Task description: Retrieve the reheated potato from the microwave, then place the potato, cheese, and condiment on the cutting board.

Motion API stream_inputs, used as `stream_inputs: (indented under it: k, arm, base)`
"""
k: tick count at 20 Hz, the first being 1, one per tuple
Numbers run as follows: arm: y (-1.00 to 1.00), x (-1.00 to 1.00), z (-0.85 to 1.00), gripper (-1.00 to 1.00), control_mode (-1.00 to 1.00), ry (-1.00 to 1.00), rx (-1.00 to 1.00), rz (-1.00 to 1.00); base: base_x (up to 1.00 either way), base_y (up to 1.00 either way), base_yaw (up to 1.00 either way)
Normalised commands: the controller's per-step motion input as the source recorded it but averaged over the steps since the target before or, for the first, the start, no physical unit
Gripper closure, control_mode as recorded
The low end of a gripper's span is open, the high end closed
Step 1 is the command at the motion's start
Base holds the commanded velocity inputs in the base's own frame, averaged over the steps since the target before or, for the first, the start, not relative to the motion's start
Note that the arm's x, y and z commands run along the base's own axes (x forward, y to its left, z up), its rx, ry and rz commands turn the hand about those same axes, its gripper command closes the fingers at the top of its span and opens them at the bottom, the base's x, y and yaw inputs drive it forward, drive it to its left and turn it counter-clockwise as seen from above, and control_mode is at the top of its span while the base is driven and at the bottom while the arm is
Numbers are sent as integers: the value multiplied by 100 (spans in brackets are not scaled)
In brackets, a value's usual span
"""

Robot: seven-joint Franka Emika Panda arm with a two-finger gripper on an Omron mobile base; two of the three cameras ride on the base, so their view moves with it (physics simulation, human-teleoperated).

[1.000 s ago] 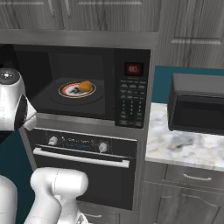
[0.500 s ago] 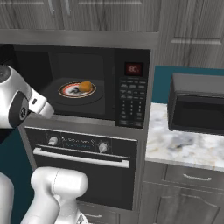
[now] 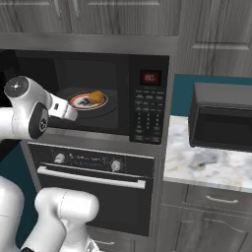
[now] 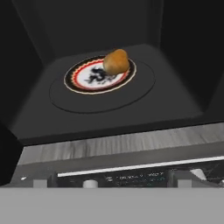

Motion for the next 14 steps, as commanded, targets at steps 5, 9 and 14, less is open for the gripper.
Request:
stream_inputs:
  k: [5,9,14]
  arm:
    - [-6,67,5,-100,-100,2,-3,10]
    - [0,64,0,-100,-100,-4,-10,4]
    - [1,52,-9,-100,-100,-14,-24,0]
  base:
    - [0,0,0]
    - [0,0,0]
    - [0,0,0]
